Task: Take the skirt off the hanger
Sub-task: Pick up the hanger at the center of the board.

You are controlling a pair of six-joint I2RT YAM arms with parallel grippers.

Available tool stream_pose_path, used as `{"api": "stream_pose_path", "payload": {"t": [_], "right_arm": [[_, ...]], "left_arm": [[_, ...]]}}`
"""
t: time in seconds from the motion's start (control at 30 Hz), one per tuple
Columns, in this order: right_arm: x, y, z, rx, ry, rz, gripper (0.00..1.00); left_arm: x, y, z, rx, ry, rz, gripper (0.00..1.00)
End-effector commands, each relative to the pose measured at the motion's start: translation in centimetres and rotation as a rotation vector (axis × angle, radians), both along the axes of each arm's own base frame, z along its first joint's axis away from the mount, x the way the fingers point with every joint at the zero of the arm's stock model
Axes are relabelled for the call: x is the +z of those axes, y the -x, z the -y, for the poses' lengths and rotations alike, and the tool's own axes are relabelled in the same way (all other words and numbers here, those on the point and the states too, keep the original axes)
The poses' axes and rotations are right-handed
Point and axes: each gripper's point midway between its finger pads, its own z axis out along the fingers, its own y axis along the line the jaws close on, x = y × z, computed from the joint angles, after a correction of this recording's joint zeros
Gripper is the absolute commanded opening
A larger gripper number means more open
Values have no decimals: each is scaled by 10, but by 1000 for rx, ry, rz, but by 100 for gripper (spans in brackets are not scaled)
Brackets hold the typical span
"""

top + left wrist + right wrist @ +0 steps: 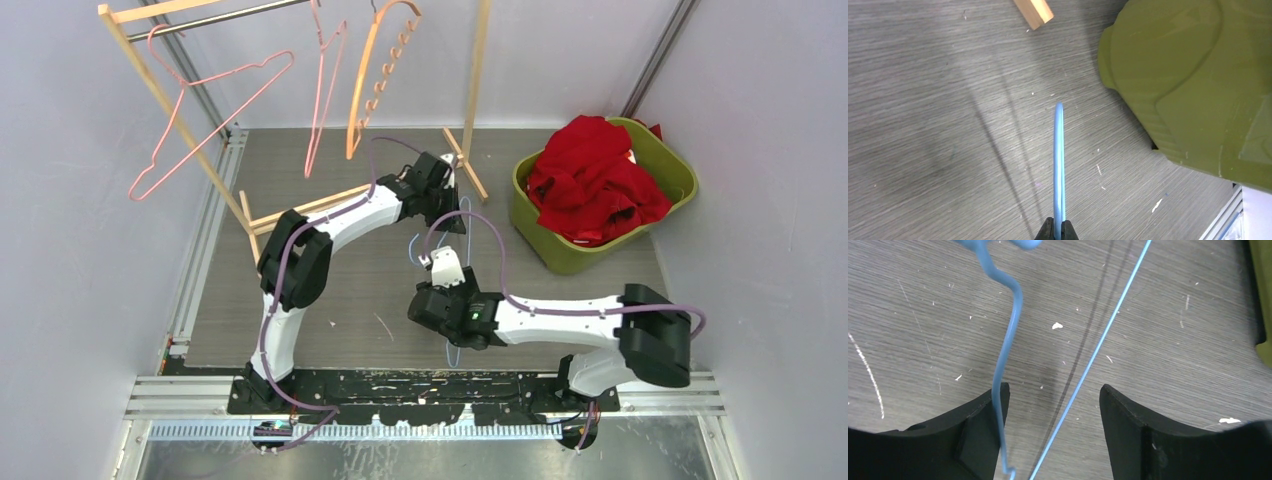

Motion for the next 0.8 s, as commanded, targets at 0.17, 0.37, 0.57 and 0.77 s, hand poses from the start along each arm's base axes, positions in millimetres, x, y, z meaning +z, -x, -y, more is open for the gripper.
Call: {"api": "stream_pose_path", "payload": {"t": [0.17,0.37,0.57,0.77], "right_arm": [[-12,-14,-30,-95,-137,40,47],[-6,-10,-20,-111,-141,33,1],[-2,-2,-9,-76,-143,15,1],[11,14,-12,27,-169,-54,1]], "left_arm": [[41,5,-8,-12,29,76,0],[42,10,-16,-18,6,82,0],[105,5,-28,-29,17,232,15],[198,-3,-67,7,-37,523,96]]}}
